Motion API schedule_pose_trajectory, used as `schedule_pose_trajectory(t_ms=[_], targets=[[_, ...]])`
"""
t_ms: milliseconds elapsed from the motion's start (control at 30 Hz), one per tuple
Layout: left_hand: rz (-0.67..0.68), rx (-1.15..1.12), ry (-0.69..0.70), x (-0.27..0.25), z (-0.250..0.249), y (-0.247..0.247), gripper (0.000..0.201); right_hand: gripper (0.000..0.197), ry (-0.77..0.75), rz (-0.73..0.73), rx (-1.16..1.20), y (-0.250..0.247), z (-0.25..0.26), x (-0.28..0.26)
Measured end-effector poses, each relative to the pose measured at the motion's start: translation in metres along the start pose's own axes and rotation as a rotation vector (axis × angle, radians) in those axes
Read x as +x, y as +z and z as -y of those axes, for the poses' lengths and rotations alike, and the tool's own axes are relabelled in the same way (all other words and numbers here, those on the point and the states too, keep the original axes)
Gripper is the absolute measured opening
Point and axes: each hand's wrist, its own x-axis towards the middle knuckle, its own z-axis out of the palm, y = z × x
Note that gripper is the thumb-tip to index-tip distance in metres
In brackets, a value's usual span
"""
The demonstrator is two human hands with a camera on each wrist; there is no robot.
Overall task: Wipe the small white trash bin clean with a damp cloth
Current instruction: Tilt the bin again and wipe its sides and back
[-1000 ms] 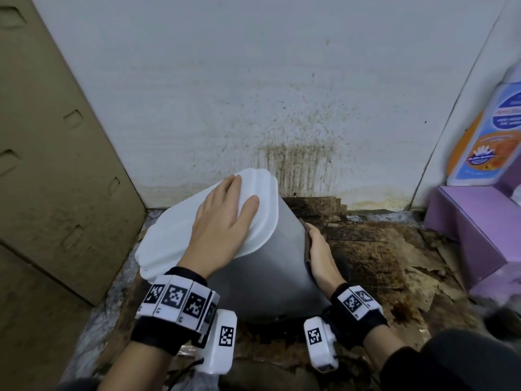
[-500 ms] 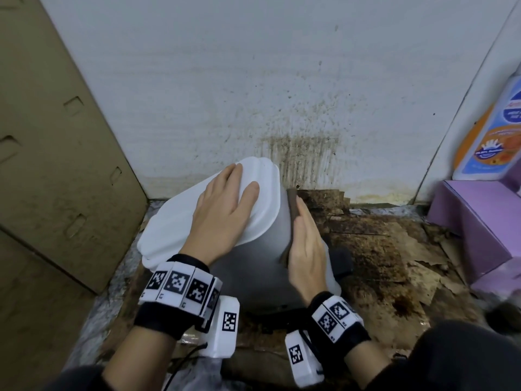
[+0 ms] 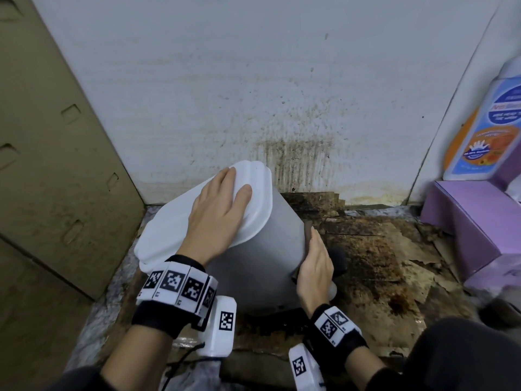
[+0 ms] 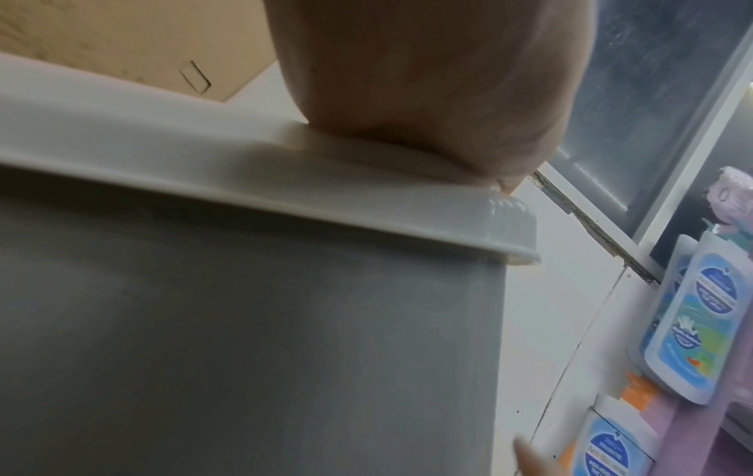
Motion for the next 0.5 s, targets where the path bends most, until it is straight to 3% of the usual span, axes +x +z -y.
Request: schedule_pose_trajectory(t_ms=[267, 400, 500], targets=[[-0.015, -0.024, 0.004, -0.002, 0.005, -0.001, 0.07, 0.058, -0.423, 0.14, 0.095, 0.027, 0.085, -0.03], [-0.013, -0.028, 0.003, -0.003, 0.008, -0.003, 0.063, 0.057, -0.635, 0.111, -0.019, 0.018, 0.053, -0.017], [-0.011, -0.028, 0.011, -0.002, 0.007, -0.002, 0.06, 0.054, -0.585, 0.015, -0.055, 0.009, 0.005, -0.007]])
